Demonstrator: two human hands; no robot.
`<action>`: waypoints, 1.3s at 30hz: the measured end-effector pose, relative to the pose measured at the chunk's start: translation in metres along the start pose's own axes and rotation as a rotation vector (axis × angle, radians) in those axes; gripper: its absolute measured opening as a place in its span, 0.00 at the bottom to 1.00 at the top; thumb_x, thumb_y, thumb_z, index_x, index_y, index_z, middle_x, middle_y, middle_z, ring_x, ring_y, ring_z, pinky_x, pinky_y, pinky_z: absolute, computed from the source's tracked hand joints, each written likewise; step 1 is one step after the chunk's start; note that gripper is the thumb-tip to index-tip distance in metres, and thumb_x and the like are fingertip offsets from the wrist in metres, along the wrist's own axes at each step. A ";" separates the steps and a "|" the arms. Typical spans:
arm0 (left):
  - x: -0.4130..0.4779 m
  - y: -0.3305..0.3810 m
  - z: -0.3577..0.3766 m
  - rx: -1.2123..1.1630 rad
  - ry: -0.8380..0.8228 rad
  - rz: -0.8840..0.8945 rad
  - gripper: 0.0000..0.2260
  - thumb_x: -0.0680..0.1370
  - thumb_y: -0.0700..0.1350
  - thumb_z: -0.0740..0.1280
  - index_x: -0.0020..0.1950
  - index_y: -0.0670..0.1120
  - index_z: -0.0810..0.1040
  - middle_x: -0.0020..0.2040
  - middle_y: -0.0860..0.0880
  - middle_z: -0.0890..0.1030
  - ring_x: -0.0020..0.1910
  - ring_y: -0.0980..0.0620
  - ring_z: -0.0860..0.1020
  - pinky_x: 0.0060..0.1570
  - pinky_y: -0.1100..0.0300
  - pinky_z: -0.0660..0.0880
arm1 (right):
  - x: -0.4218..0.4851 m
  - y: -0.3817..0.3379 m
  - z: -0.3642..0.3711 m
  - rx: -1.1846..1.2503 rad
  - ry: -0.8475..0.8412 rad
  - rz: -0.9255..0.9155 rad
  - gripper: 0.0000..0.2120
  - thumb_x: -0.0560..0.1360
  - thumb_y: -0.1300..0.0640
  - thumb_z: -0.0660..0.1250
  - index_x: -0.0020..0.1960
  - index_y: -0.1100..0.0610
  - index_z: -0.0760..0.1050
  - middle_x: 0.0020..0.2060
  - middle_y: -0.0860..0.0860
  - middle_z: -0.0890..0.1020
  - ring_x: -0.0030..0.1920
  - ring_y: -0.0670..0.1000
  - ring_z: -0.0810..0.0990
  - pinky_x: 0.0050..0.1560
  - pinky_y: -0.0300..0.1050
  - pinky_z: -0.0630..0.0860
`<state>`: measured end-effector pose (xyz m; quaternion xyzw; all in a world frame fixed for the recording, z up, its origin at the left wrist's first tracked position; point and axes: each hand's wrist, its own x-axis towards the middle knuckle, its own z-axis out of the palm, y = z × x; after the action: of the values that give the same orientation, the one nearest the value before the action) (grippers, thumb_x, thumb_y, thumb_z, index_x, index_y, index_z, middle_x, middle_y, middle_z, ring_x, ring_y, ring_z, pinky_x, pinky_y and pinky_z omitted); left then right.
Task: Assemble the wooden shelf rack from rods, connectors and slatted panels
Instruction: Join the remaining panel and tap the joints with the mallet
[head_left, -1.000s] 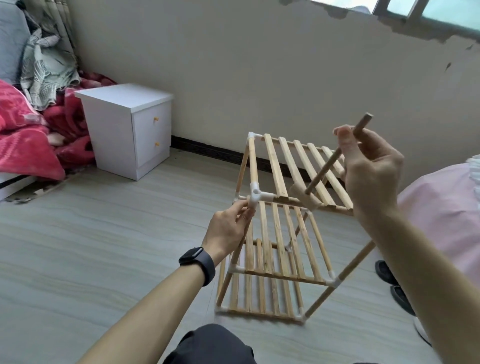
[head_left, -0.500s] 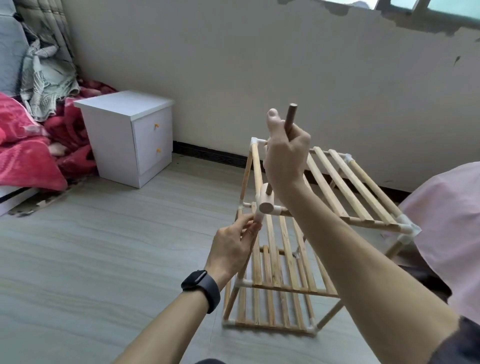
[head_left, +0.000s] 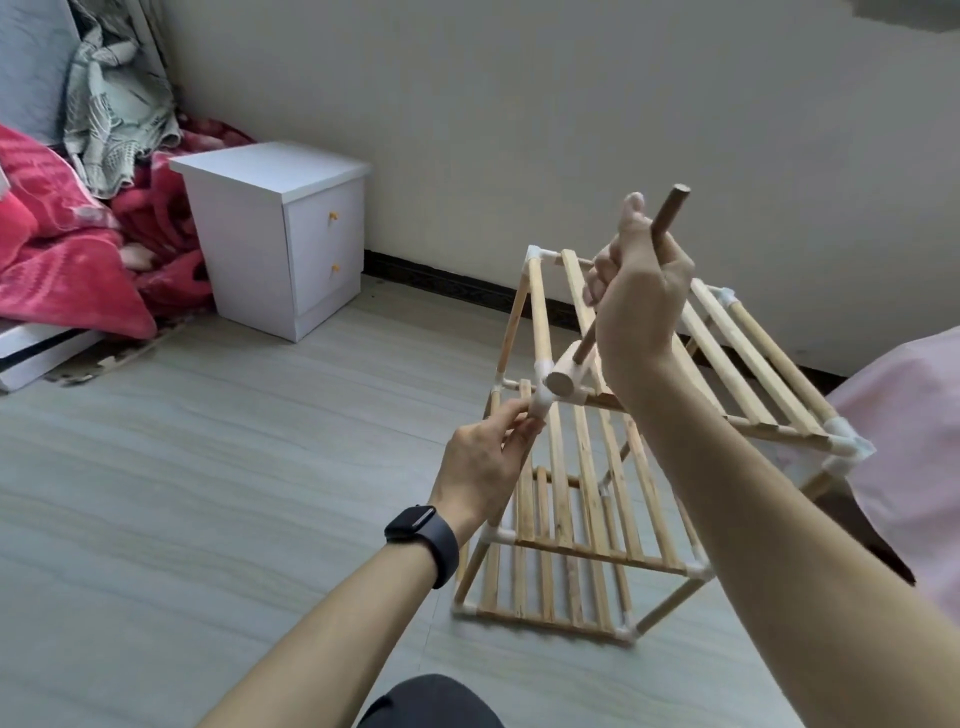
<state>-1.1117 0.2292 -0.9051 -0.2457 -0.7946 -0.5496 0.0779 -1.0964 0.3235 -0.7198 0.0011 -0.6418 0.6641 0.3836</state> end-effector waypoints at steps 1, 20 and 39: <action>0.001 0.000 0.000 -0.001 -0.009 0.002 0.16 0.83 0.56 0.61 0.69 0.55 0.75 0.47 0.49 0.86 0.43 0.49 0.85 0.41 0.49 0.83 | -0.003 -0.002 -0.011 -0.136 -0.010 -0.040 0.21 0.85 0.49 0.57 0.35 0.54 0.67 0.29 0.49 0.68 0.27 0.45 0.68 0.30 0.38 0.66; 0.000 0.003 -0.002 0.012 -0.013 -0.015 0.14 0.83 0.60 0.59 0.62 0.55 0.78 0.50 0.53 0.86 0.46 0.53 0.84 0.43 0.54 0.83 | -0.097 -0.023 -0.141 -0.169 -0.529 0.338 0.18 0.77 0.54 0.66 0.66 0.50 0.79 0.58 0.56 0.83 0.34 0.53 0.82 0.34 0.45 0.83; 0.001 0.000 -0.004 0.006 -0.031 0.008 0.15 0.83 0.54 0.62 0.68 0.54 0.76 0.55 0.51 0.85 0.52 0.53 0.84 0.47 0.59 0.82 | -0.100 -0.013 -0.141 -0.796 -0.345 -0.060 0.09 0.85 0.56 0.57 0.49 0.53 0.74 0.26 0.46 0.76 0.20 0.43 0.67 0.20 0.33 0.62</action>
<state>-1.1134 0.2263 -0.9027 -0.2571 -0.7966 -0.5429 0.0684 -0.9500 0.3920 -0.7834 -0.0173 -0.9021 0.3437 0.2602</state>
